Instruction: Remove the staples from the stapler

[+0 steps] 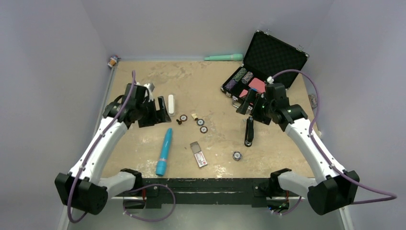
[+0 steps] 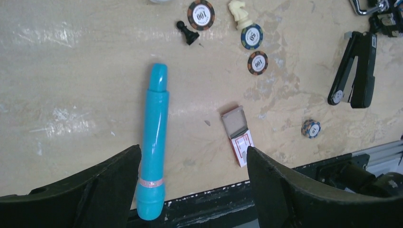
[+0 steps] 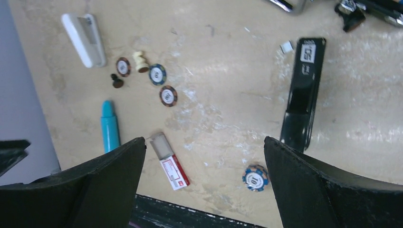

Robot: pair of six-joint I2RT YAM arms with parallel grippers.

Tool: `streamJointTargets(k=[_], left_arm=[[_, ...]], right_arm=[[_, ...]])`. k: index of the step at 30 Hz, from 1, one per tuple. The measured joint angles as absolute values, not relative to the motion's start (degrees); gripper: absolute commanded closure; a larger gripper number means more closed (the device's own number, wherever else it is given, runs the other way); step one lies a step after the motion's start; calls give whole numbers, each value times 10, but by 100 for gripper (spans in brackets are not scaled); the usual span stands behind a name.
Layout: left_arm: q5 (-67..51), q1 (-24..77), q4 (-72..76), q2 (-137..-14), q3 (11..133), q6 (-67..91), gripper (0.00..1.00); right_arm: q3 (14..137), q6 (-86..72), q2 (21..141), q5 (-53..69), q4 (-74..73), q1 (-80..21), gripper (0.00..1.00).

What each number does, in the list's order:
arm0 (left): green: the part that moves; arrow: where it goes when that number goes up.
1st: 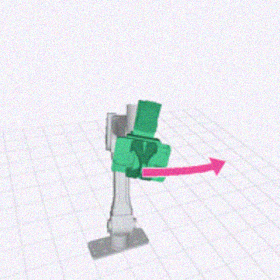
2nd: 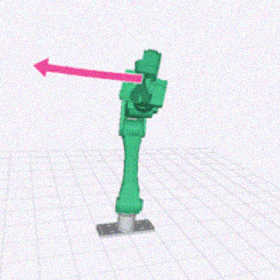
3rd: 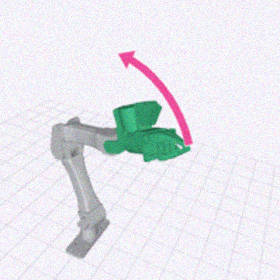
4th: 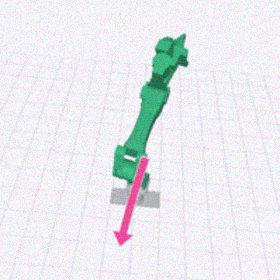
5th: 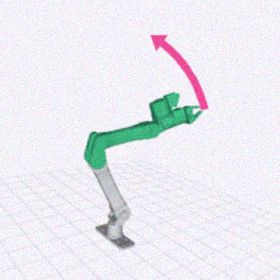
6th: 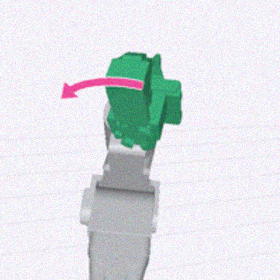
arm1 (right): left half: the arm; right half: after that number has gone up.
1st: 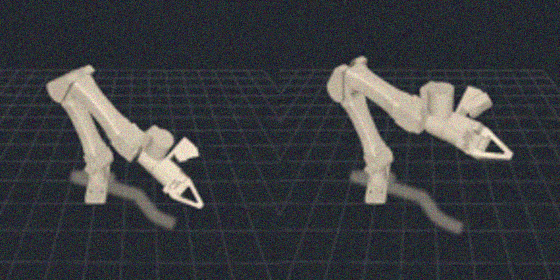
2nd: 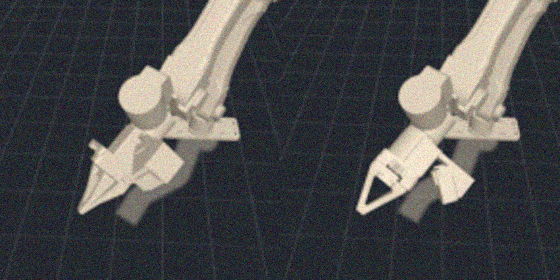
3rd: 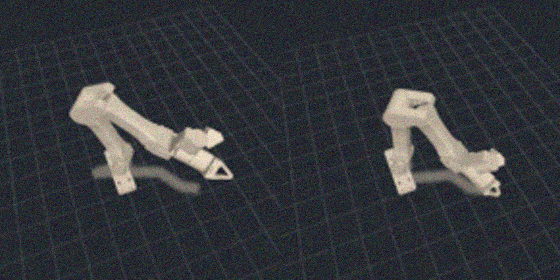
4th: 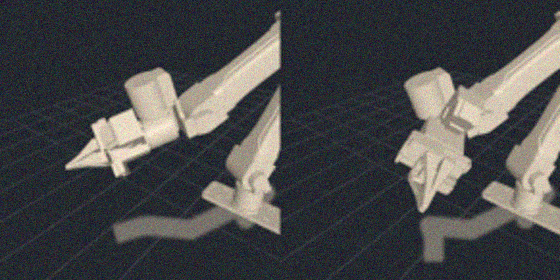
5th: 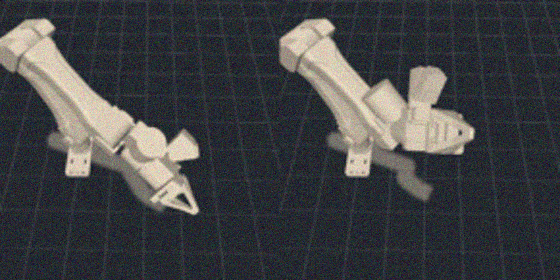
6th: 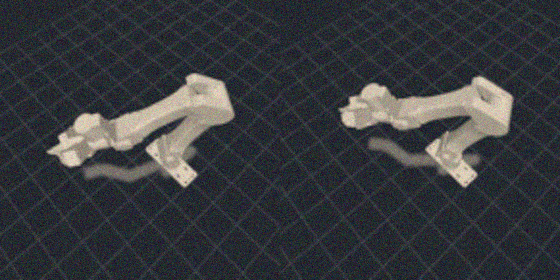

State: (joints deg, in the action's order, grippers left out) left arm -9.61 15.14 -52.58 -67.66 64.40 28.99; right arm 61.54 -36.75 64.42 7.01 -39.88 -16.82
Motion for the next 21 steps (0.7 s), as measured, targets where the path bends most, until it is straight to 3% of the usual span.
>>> streamJointTargets(k=[12,21], left_arm=[[-171,168,-569,-446,507,358,15],[-178,173,-600,-435,518,358,15]], right_arm=[[580,-420,743,10,-431,-168,1],[586,-427,824,-31,-430,-168,16]])
